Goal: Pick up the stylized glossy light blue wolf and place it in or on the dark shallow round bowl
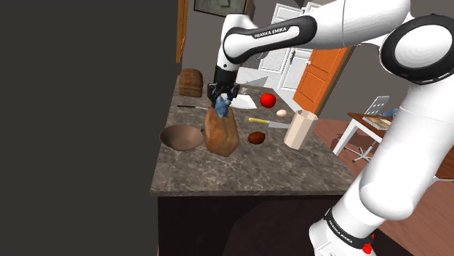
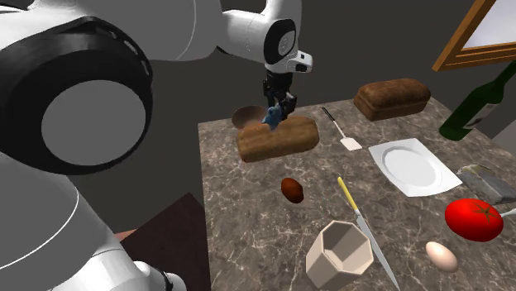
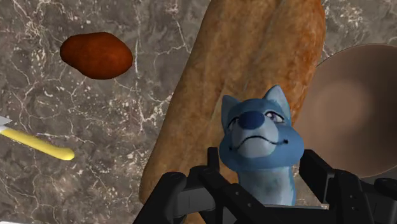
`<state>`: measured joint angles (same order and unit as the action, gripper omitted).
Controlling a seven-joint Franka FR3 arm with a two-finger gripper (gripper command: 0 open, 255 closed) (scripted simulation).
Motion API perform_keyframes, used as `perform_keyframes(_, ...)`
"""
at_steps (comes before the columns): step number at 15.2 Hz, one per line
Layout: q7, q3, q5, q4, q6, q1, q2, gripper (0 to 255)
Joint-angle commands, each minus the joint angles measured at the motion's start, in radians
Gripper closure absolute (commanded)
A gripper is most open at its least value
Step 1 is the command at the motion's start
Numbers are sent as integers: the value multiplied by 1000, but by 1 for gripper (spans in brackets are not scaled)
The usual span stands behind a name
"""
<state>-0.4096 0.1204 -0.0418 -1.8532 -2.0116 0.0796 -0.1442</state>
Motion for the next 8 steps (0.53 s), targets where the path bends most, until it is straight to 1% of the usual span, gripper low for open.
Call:
perform_keyframes(1, -50, 19, -9, 51, 13, 28, -45, 255)
perform_keyframes(8, -197, 65, -46, 258, 82, 127, -190, 255)
